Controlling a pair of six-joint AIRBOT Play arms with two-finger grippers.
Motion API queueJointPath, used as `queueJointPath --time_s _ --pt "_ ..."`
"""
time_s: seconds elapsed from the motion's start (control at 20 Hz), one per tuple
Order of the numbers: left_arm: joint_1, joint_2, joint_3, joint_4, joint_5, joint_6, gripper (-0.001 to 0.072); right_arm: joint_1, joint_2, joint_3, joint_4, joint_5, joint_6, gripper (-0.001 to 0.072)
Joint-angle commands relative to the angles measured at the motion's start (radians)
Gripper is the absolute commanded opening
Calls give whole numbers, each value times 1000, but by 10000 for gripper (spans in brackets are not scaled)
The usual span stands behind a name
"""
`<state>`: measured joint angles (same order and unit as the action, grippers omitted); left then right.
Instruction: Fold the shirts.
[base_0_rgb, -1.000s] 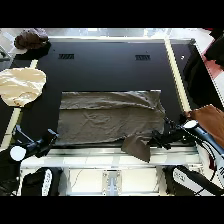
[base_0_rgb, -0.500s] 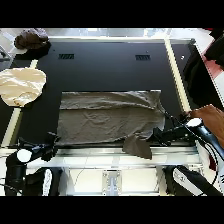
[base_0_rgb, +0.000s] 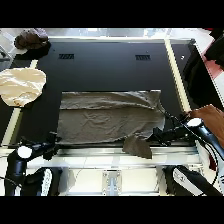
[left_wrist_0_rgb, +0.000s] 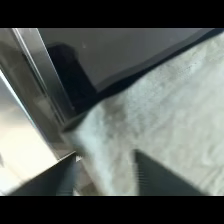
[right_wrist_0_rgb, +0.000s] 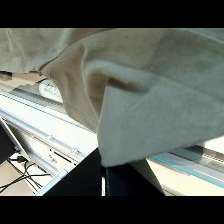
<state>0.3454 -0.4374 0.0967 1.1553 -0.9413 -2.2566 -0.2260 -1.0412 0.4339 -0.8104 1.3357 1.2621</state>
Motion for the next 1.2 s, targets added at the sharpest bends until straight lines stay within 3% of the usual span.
queueJointPath --time_s 0.0,0.1,0.2,0.3,0.5,0.65,0.95,1.15 --pt "1 -31 0 -16 54 27 186 0 0 0 3 2 0 21" --pt "1 -14 4 -16 74 52 11 0 0 0 3 5 0 21" --pt "1 29 32 -16 82 115 12 0 1 0 3 11 0 21" --pt "1 91 93 -16 81 234 11 0 21 2 8 19 0 20" --pt "1 134 266 -12 -56 455 10 0 205 85 -16 86 4 20" --pt "-2 79 386 -36 -92 586 9 0 340 188 -38 95 78 17" --pt "-61 -260 636 -116 -48 858 8 24 258 342 -35 -95 89 15" --pt "-195 -615 857 2 8 903 8 91 31 460 -38 -264 75 16"
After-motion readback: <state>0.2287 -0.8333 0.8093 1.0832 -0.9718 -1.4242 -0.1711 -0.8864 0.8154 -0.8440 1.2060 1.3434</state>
